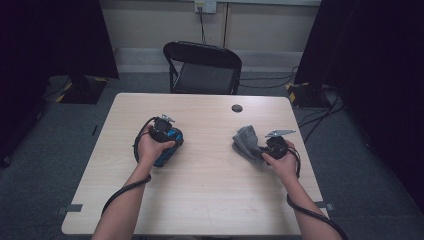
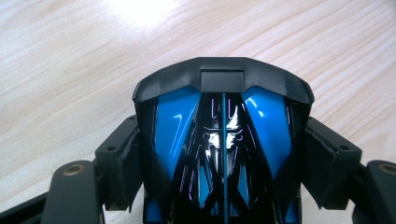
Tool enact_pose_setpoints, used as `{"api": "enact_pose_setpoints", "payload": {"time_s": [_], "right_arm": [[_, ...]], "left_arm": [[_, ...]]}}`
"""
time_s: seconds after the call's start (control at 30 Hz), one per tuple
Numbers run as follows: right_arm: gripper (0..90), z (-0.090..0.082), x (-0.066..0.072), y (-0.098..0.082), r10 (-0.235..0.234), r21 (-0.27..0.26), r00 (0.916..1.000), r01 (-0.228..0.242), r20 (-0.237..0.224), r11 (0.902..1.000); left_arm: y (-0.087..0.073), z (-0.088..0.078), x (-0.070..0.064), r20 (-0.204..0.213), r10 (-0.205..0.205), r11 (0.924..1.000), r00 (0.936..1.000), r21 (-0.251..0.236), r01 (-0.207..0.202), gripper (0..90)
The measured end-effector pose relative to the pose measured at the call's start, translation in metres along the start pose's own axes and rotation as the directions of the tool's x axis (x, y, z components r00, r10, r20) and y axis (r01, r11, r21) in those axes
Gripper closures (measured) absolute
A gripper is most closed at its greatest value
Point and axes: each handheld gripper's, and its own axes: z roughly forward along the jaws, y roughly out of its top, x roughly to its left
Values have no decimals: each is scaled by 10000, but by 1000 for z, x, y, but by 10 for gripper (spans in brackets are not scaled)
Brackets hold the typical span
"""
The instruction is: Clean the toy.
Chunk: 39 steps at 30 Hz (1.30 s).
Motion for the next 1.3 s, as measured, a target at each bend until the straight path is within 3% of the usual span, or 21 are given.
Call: {"api": "enact_pose_setpoints", "payload": {"time_s": [0.47, 0.7, 0.87, 1.3], "right_arm": [[682, 4, 2, 1, -68, 7, 9998, 68, 174, 10000], [668, 5, 3, 1, -83, 56, 9997, 82, 231, 10000], [657, 6, 4, 1, -78, 59, 9996, 76, 275, 10000], [578, 3, 1, -2, -56, 23, 9989, 55, 460, 10000]], "left_arm": [[-3, 8, 1, -136, 82, 9994, 9999, 346, -78, 252], [-2, 10, 1, -217, -68, 9992, 9997, 380, 76, 252], [-2, 12, -1, -283, 85, 9987, 9996, 505, -71, 252], [-3, 15, -1, -335, 142, 9978, 9993, 649, -120, 250]]}}
